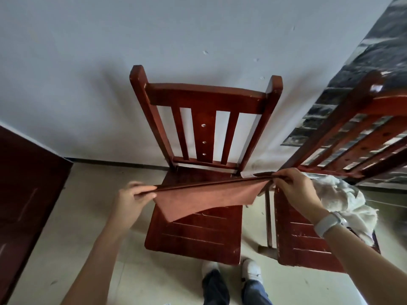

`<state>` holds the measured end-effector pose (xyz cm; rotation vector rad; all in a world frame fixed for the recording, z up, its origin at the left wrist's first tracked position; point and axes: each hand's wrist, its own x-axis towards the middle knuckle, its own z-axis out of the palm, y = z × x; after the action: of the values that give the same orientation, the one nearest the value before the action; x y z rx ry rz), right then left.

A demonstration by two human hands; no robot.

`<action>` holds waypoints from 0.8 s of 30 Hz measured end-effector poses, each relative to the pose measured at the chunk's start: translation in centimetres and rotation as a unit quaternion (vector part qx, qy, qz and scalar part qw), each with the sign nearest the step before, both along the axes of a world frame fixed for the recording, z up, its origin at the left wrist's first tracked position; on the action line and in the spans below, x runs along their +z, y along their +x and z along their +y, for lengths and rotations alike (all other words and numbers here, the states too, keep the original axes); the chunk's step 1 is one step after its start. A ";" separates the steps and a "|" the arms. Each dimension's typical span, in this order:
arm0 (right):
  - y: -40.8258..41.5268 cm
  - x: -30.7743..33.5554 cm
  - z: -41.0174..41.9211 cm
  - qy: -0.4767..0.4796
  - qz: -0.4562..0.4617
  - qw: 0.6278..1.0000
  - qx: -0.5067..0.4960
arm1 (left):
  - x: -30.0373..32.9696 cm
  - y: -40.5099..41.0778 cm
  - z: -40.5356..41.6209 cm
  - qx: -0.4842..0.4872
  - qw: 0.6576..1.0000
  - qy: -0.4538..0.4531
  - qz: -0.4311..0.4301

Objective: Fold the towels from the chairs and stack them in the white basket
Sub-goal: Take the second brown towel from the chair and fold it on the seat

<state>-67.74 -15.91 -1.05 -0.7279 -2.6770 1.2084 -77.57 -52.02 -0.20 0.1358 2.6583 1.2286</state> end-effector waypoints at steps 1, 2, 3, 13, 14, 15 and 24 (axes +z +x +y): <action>0.2 0.2 0.1 0.018 0.013 1.000 0.010 | 0.4 0.0 0.2 0.008 1.000 -0.003 0.019; 0.4 0.3 0.2 0.036 0.026 0.999 0.026 | 0.7 0.0 0.3 0.016 0.999 -0.008 0.035; 0.6 0.3 0.3 0.054 0.038 0.997 0.043 | 0.9 0.0 0.5 0.023 0.999 -0.016 0.045; 2.5 0.4 0.3 0.252 0.121 0.947 0.159 | 1.7 0.6 -0.4 0.017 0.992 -0.104 0.075; 2.6 0.3 0.4 0.256 0.124 0.945 0.164 | 1.7 0.7 -0.4 0.016 0.991 -0.098 0.084; 2.6 0.3 0.6 0.260 0.124 0.944 0.163 | 1.7 0.7 -0.4 0.013 0.992 -0.087 0.092; 5.1 -1.5 0.2 0.111 -0.015 0.969 0.222 | 0.3 2.5 -1.6 -0.067 0.989 -0.131 -0.023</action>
<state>-62.65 -15.69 -2.56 -0.1153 -3.0333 0.9450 -75.03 -53.58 0.15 0.2367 2.6914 0.8225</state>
